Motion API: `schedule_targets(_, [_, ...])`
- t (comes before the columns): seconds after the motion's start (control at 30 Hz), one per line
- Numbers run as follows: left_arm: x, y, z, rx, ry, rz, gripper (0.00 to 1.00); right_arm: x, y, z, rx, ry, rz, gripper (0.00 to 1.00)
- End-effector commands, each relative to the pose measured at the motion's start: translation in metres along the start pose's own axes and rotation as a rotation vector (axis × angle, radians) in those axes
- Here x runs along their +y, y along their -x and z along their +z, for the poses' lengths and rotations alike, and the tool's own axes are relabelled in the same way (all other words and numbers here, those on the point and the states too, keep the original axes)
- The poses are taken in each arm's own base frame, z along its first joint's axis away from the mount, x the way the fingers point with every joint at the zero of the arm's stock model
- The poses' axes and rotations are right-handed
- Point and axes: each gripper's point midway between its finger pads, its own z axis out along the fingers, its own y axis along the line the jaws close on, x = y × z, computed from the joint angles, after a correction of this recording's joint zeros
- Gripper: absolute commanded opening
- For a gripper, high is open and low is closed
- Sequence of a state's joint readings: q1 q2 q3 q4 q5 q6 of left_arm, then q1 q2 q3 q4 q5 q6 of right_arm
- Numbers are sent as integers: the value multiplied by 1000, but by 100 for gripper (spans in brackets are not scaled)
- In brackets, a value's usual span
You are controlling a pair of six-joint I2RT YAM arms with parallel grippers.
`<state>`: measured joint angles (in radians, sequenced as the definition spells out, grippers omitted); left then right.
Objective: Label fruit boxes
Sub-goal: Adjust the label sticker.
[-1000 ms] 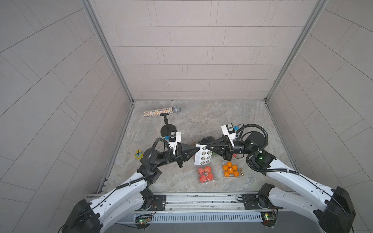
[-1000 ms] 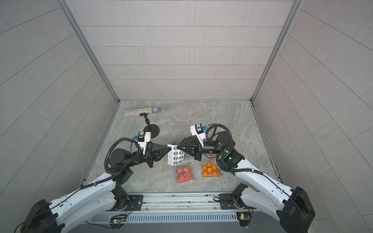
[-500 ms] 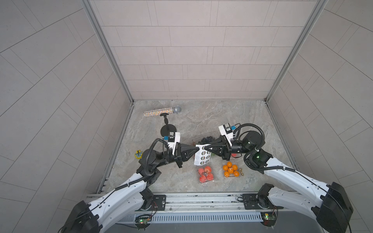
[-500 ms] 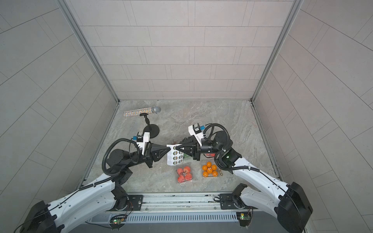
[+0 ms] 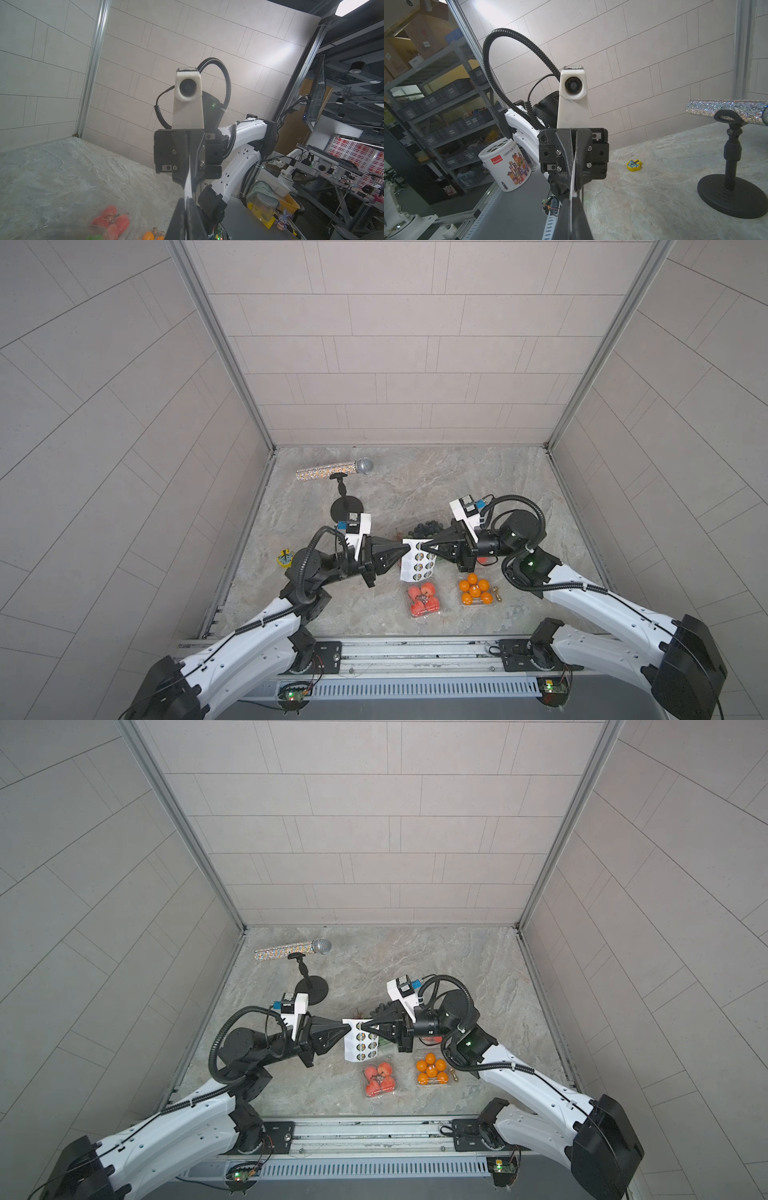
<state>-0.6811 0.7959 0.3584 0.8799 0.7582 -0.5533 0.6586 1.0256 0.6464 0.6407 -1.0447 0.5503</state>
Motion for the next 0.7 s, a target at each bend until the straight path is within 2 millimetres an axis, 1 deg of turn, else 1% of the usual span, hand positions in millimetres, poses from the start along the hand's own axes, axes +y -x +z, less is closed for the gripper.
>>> schedule_targets(0.0, [-13,13,3,-17,-48,39,6,13,4,-1,-12,48,-36,0])
schedule_targets(0.1, [-13,14,3,-24,-57,38,4,16,3,0,-11,68,-42,0])
schedule_targets(0.3, [-13,17,7,-23,-64,31,5,16,3,1,-6,73,-40,0])
schedule_targets(0.37, [-13,16,7,-24,-73,26,7,16,2,2,-4,75,-38,0])
schedule_targets(0.4, [-14,16,7,-25,-79,26,10,15,2,2,0,69,-35,0])
schedule_targets(0.43, [-15,15,7,-25,-83,27,10,14,1,2,4,63,-36,0])
schedule_targets(0.53, [-18,17,6,-29,-96,34,8,9,-1,2,15,35,-44,0])
schedule_targets(0.67, [-23,19,5,-30,-115,38,10,8,-1,1,22,24,-47,0])
